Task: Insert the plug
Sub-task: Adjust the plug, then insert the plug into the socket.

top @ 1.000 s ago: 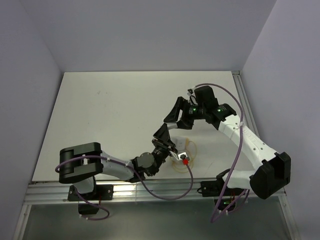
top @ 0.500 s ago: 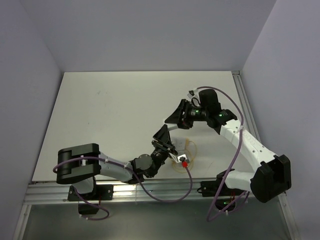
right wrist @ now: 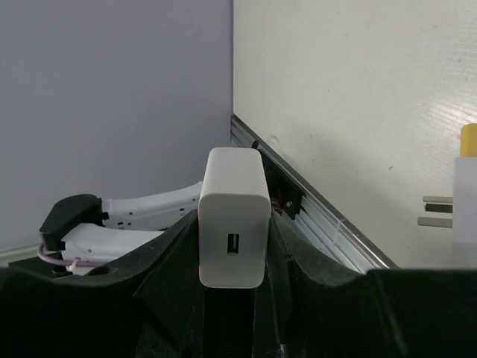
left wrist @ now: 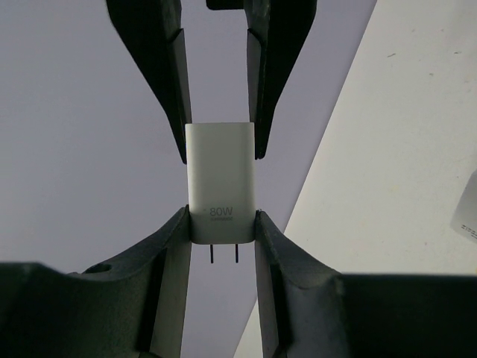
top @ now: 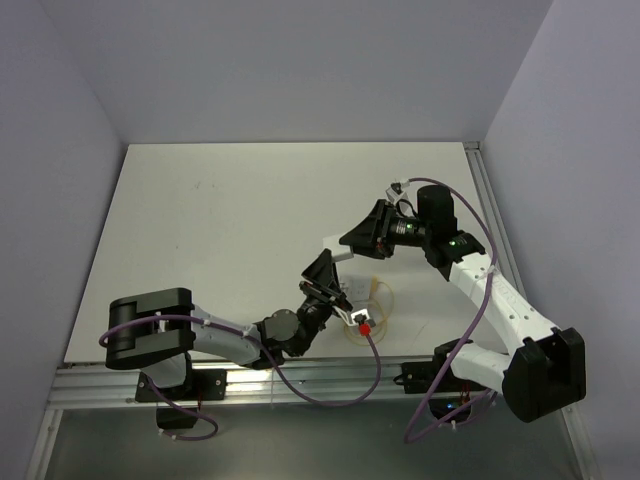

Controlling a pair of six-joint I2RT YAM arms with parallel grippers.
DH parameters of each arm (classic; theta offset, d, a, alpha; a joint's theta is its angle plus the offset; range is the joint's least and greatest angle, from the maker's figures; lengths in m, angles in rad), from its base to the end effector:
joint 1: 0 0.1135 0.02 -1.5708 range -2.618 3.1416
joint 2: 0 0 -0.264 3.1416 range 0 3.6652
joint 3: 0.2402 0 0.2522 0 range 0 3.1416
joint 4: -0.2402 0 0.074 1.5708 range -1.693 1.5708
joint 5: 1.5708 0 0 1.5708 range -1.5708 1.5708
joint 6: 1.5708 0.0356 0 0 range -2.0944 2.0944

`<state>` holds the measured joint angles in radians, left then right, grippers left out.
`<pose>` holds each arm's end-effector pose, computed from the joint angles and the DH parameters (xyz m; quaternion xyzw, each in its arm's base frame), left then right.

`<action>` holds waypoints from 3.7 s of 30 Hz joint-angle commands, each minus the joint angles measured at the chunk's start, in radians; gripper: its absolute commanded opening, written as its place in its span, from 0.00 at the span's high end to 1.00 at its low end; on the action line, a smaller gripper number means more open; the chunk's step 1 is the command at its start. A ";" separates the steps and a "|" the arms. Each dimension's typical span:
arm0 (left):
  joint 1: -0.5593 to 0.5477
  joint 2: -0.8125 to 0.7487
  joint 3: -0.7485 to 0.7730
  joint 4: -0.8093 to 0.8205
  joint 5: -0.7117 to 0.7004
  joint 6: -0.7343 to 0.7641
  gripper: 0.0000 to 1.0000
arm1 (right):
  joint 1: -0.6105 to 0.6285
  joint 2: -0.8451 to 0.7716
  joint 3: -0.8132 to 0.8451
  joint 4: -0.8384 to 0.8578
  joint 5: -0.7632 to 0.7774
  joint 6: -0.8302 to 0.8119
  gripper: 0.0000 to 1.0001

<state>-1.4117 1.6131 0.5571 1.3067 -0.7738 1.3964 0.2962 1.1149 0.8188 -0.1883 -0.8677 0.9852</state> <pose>0.0721 -0.2926 0.2183 0.5105 0.3882 0.2258 0.7333 0.2230 0.0964 0.2913 0.0578 0.8045 0.5688 0.1609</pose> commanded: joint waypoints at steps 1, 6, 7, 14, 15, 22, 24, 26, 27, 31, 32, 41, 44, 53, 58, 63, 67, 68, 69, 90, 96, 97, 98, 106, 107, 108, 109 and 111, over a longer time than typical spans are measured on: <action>0.000 -0.025 0.007 0.549 -0.022 -0.022 1.00 | -0.005 -0.029 0.011 0.104 -0.080 0.021 0.55; 0.000 -0.028 0.010 0.551 -0.022 -0.027 1.00 | -0.005 0.006 0.040 0.052 -0.105 -0.022 0.34; -0.001 -0.030 0.009 0.551 -0.022 -0.025 1.00 | -0.005 0.006 0.033 0.062 -0.109 -0.013 0.33; -0.009 -0.027 0.018 0.549 -0.015 -0.014 1.00 | -0.002 0.026 0.022 0.112 -0.123 0.020 0.39; -0.010 -0.025 0.020 0.551 -0.015 -0.017 0.99 | 0.000 0.031 0.026 0.107 -0.126 0.017 0.41; -0.021 -0.015 0.027 0.551 -0.013 -0.025 1.00 | 0.014 0.080 0.025 0.136 -0.143 0.011 0.59; -0.023 -0.015 0.024 0.549 -0.016 -0.030 0.99 | 0.015 0.095 0.026 0.141 -0.151 0.004 0.94; -0.023 -0.027 0.018 0.549 -0.027 -0.051 0.99 | 0.020 0.092 0.029 0.125 -0.137 -0.022 1.00; -0.023 -0.035 0.017 0.551 -0.038 -0.066 0.99 | 0.023 0.085 0.032 0.121 -0.122 -0.029 1.00; -0.001 -0.149 0.018 0.400 -0.114 -0.233 0.66 | 0.023 0.021 0.049 0.037 -0.004 -0.101 1.00; 0.005 -0.183 0.012 0.341 -0.123 -0.343 0.67 | 0.023 0.011 0.045 0.033 0.013 -0.102 1.00; 0.091 -0.398 -0.006 0.021 -0.084 -0.604 0.60 | 0.030 -0.023 0.006 0.138 -0.024 0.006 1.00; 0.086 -0.418 -0.019 0.112 -0.125 -0.640 0.14 | 0.034 -0.050 0.028 0.051 0.061 -0.040 1.00; 0.108 -0.788 -0.025 -0.496 -0.019 -1.122 0.00 | -0.023 -0.184 -0.070 0.044 0.202 -0.065 1.00; 0.319 -0.837 0.128 -1.069 0.327 -1.589 0.01 | -0.029 -0.312 -0.044 -0.163 0.398 -0.253 1.00; 0.439 -0.702 0.276 -1.274 0.605 -1.781 0.00 | -0.037 -0.447 -0.098 -0.298 0.510 -0.338 1.00; 0.487 -0.625 0.323 -1.356 0.708 -2.003 0.01 | -0.035 -0.484 -0.110 -0.367 0.581 -0.370 1.00; 0.490 -0.618 0.326 -1.360 0.715 -2.037 0.00 | -0.037 -0.494 -0.110 -0.382 0.590 -0.372 1.00; 0.493 -0.599 0.329 -1.371 0.720 -2.068 0.00 | -0.037 -0.507 -0.110 -0.391 0.601 -0.379 1.00; 0.588 -0.233 0.208 -0.997 1.134 -2.157 0.00 | -0.037 -0.526 -0.213 -0.346 0.504 -0.353 1.00; 0.588 -0.167 0.231 -0.974 1.147 -2.163 0.03 | -0.037 -0.514 -0.263 -0.315 0.461 -0.341 1.00; 0.586 -0.154 0.253 -0.985 1.147 -2.159 0.03 | -0.037 -0.515 -0.270 -0.315 0.460 -0.342 1.00; 0.586 -0.131 0.263 -0.992 1.148 -2.159 0.03 | -0.037 -0.517 -0.273 -0.312 0.458 -0.342 1.00; 0.588 -0.036 0.342 -1.046 1.160 -2.163 0.09 | -0.038 -0.524 -0.251 -0.344 0.478 -0.367 1.00; 0.588 -0.030 0.342 -1.047 1.160 -2.168 0.10 | -0.037 -0.523 -0.250 -0.346 0.480 -0.368 1.00; 0.586 -0.028 0.342 -1.052 1.157 -2.166 0.11 | -0.037 -0.526 -0.250 -0.347 0.481 -0.370 1.00; 0.588 -0.024 0.345 -1.060 1.157 -2.165 0.12 | -0.037 -0.521 -0.245 -0.350 0.484 -0.376 1.00; 0.586 -0.022 0.343 -1.063 1.154 -2.162 0.14 | -0.038 -0.518 -0.236 -0.352 0.495 -0.382 1.00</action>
<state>-0.8242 1.5883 0.8646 0.2466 0.3653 -0.7609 0.2646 0.6056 0.5381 -0.5770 -0.3843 0.6281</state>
